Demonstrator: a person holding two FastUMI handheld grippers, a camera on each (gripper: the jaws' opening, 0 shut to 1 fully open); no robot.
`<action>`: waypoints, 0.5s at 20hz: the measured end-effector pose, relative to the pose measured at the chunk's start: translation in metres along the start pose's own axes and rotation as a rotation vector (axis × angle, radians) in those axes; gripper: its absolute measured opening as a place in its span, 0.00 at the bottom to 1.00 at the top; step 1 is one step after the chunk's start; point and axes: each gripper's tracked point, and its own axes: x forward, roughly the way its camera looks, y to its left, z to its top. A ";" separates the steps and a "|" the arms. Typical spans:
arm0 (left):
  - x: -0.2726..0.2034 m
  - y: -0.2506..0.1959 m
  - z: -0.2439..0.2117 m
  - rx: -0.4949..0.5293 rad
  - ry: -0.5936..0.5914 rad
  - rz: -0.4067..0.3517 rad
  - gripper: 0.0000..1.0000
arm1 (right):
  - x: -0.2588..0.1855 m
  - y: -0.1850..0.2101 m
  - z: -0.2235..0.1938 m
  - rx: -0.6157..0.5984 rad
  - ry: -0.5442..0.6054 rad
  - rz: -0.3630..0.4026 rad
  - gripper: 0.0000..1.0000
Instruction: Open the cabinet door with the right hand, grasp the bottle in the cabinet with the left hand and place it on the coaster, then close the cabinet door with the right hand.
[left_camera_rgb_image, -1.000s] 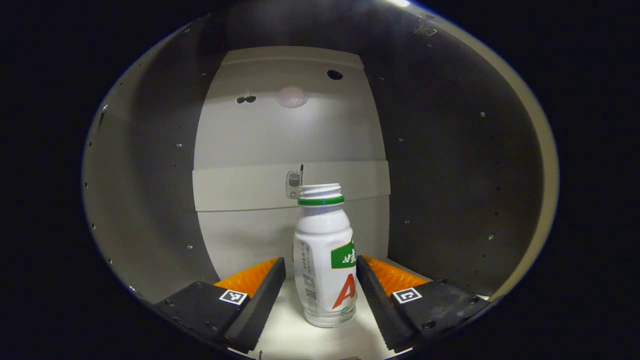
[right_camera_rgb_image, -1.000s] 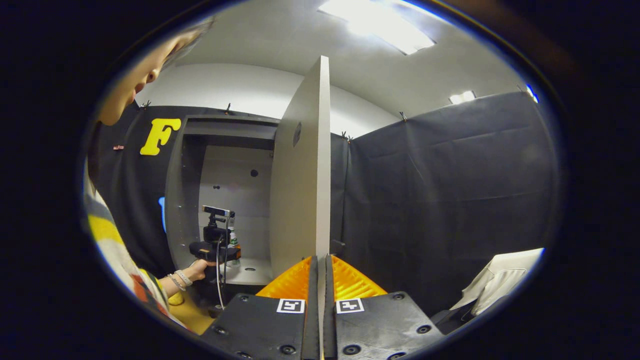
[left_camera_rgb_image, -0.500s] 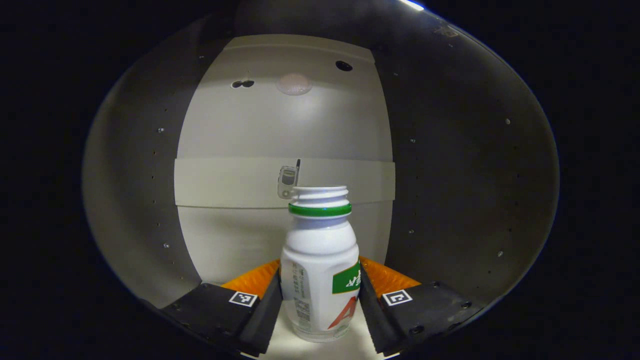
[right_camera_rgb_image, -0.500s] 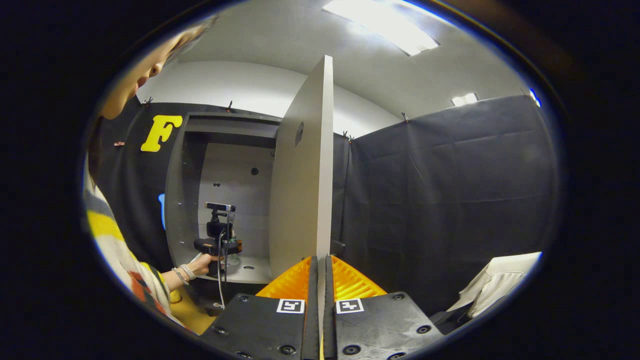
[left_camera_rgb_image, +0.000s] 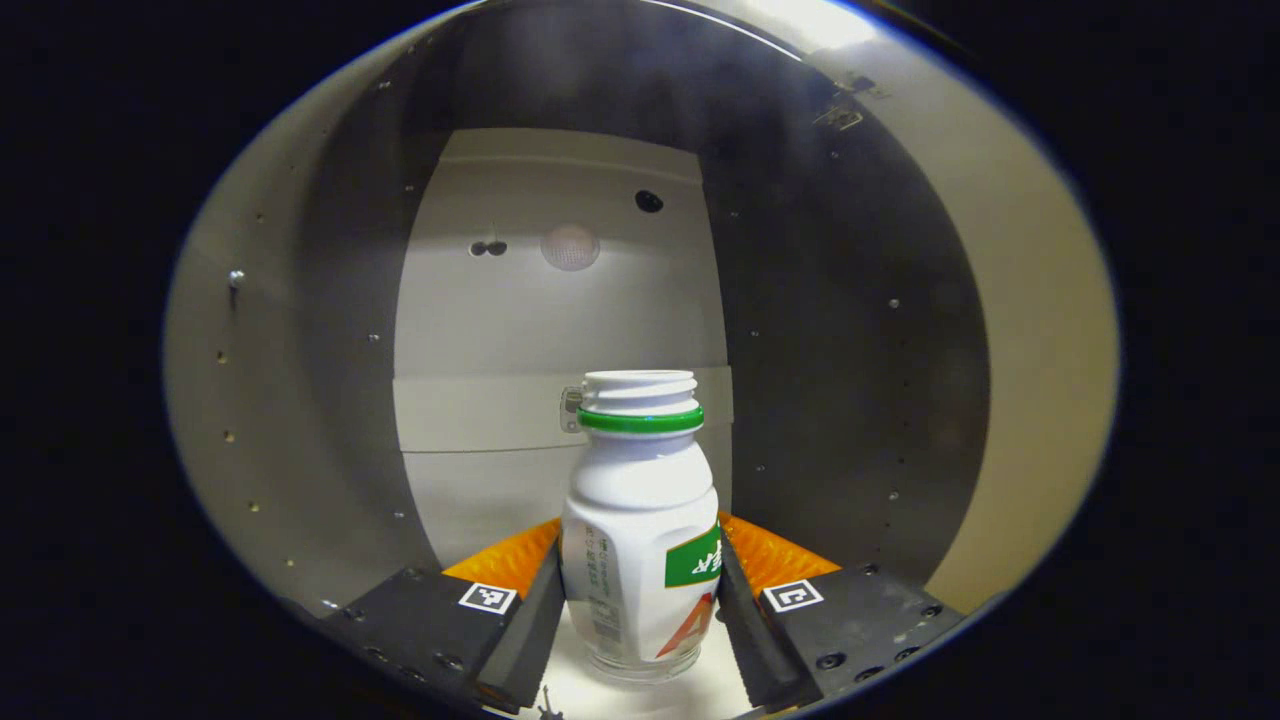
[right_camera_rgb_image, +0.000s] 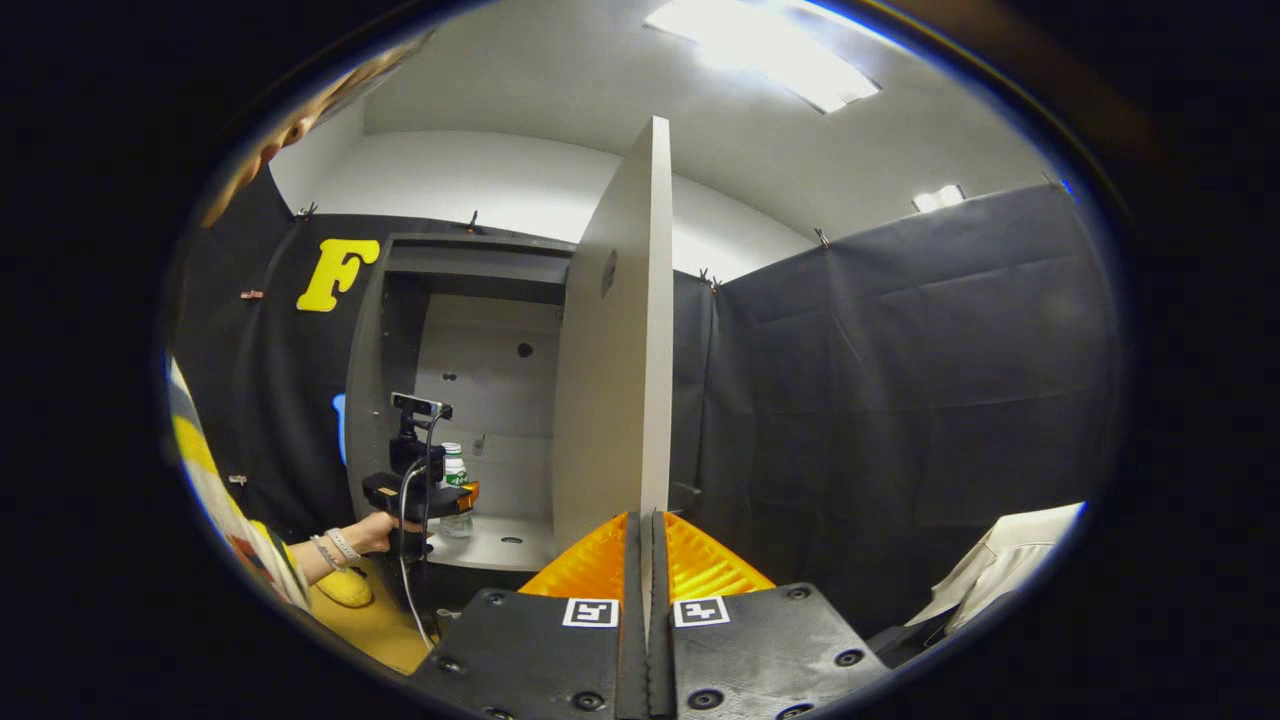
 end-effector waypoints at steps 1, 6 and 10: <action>-0.014 0.000 0.002 0.003 0.001 -0.002 0.75 | -0.001 0.001 0.000 0.013 0.001 0.024 0.05; -0.092 0.002 0.015 0.016 0.003 0.033 0.75 | -0.006 0.014 0.003 0.057 0.001 0.183 0.08; -0.162 0.009 0.012 -0.042 0.016 0.145 0.75 | -0.014 0.029 -0.003 0.069 0.035 0.356 0.08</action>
